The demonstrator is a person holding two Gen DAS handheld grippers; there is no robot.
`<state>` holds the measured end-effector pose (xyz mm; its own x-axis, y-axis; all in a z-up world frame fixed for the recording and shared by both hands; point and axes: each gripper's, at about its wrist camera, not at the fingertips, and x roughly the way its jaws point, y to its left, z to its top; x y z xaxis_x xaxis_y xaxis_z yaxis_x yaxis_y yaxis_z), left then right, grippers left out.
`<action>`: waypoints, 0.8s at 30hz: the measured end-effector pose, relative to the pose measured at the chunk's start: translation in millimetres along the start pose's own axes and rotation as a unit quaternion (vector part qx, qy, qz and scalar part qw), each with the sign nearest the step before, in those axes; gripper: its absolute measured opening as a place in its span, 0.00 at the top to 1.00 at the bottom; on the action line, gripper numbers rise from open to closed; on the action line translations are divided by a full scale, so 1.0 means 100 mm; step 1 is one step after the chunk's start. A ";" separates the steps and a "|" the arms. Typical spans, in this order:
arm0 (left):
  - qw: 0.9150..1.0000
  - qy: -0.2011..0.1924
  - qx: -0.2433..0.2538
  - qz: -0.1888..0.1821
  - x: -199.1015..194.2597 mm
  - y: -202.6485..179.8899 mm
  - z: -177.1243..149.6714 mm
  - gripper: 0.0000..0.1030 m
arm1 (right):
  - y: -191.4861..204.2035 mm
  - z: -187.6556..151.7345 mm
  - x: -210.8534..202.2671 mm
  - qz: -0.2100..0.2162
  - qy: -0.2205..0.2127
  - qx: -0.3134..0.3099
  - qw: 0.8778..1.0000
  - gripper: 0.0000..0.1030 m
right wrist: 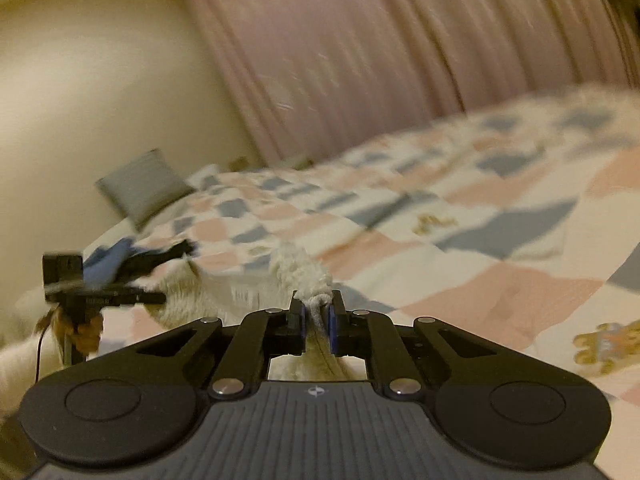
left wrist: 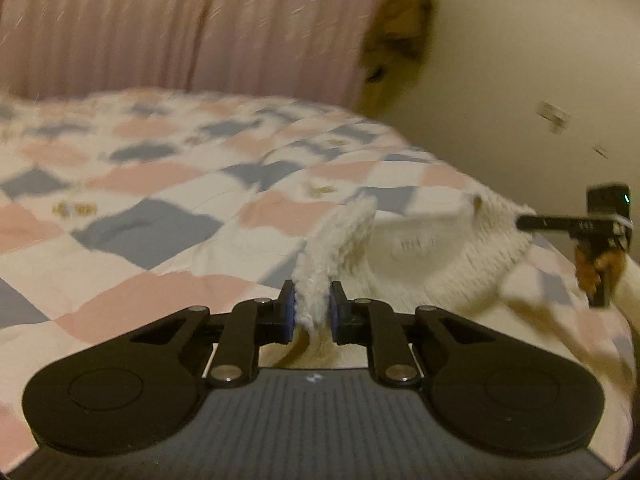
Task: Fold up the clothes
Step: 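Grasp the vest front edge with the left gripper while the right gripper grasps the hem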
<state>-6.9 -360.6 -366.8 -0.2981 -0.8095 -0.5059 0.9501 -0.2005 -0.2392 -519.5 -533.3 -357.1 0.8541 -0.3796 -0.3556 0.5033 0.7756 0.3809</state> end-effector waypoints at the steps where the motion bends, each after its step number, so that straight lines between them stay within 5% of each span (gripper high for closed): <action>1: 1.000 -0.003 0.017 -0.005 -0.20 -0.15 -0.06 0.87 | 0.17 -0.07 -0.18 0.004 -0.001 -0.019 1.000 0.90; 4: 0.996 0.003 0.091 0.003 -0.76 -0.67 -0.40 0.84 | 0.66 -0.42 -0.68 -0.001 0.017 -0.074 0.997 0.88; 6: 0.989 0.020 0.147 0.019 -1.02 -1.02 -0.73 0.78 | 1.00 -0.78 -0.92 -0.036 0.062 -0.124 0.990 0.77; 8: 0.977 0.051 0.205 0.038 -1.16 -1.36 -1.13 0.68 | 1.26 -1.15 -0.98 -0.086 0.112 -0.158 0.977 0.62; 10: 0.959 0.082 0.265 0.058 -1.24 -1.68 -1.54 0.66 | 1.49 -1.52 -1.03 -0.133 0.153 -0.197 0.959 0.60; 15: 0.893 0.114 0.418 0.126 -1.12 -2.24 -2.18 0.64 | 1.94 -2.05 -0.92 -0.220 0.167 -0.351 0.895 0.57; 17: 0.866 0.100 0.466 0.153 -1.02 -2.31 -2.24 0.54 | 2.07 -2.17 -0.80 -0.241 0.162 -0.433 0.854 0.54; 20: 0.810 0.105 0.547 0.185 -0.79 -2.34 -2.34 0.50 | 2.15 -2.36 -0.59 -0.238 0.170 -0.534 0.793 0.53; 22: 0.799 0.112 0.565 0.176 -0.67 -2.28 -2.35 0.50 | 2.13 -2.43 -0.44 -0.229 0.173 -0.573 0.768 0.53; 24: 0.781 0.115 0.587 0.181 -0.56 -2.24 -2.35 0.50 | 2.08 -2.45 -0.33 -0.226 0.173 -0.590 0.756 0.53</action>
<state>-225.0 -140.8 -480.2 0.1296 -0.8373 -0.5312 0.3653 -0.4577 0.8106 -474.9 -236.5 -475.3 0.4424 -0.7434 -0.5016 0.0913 0.5938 -0.7994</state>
